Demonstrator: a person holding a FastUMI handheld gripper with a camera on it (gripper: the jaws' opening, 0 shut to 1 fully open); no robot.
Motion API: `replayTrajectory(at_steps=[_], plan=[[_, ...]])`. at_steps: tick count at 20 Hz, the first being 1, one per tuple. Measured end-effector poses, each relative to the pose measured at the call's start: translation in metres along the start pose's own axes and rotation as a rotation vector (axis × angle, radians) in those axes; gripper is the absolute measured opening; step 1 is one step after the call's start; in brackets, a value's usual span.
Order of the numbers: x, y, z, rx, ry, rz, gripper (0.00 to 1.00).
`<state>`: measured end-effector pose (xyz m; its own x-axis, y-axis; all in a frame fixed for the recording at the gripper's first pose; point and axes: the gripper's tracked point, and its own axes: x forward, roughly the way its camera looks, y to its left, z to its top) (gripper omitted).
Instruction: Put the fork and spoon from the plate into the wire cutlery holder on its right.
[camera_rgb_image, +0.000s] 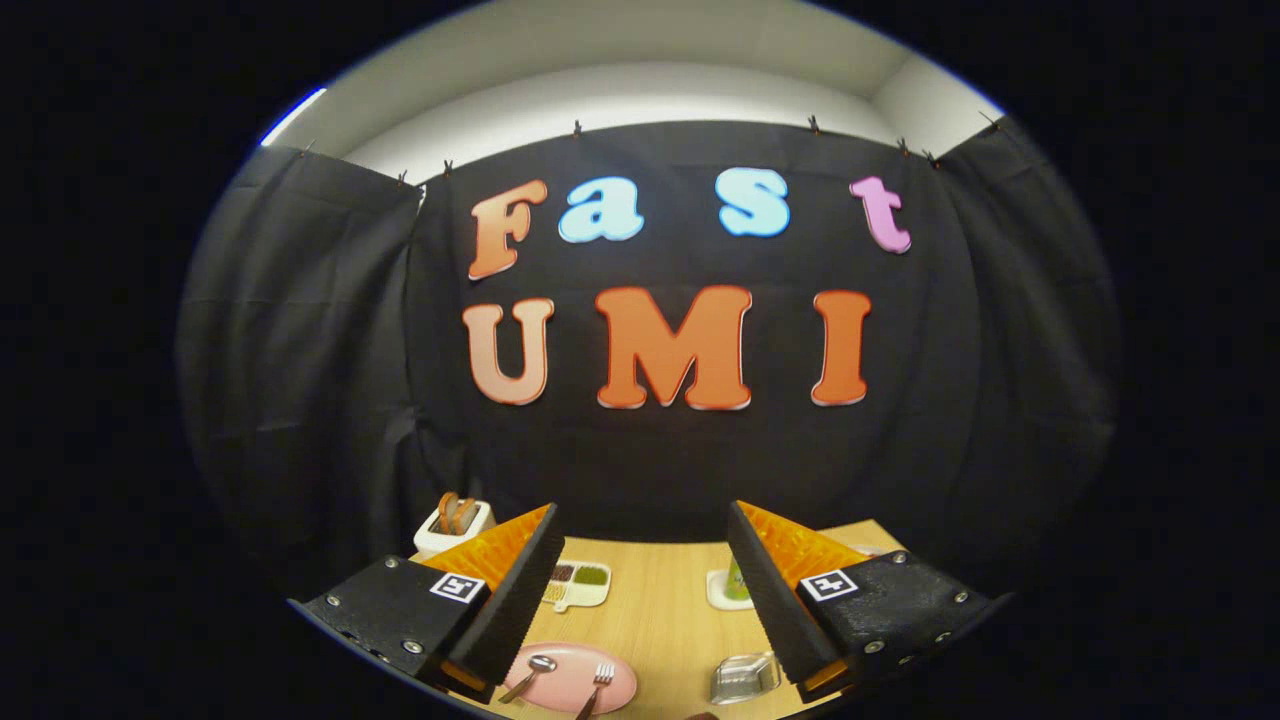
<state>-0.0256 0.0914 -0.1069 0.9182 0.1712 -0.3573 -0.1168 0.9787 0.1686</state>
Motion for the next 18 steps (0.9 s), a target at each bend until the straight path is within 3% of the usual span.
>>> replayTrajectory(at_steps=[11, 18], plan=[[0.015, 0.047, -0.180, 0.002, 0.559, 0.070, 0.97], [0.011, 0.062, -0.269, -0.024, 0.789, 0.087, 0.87]])
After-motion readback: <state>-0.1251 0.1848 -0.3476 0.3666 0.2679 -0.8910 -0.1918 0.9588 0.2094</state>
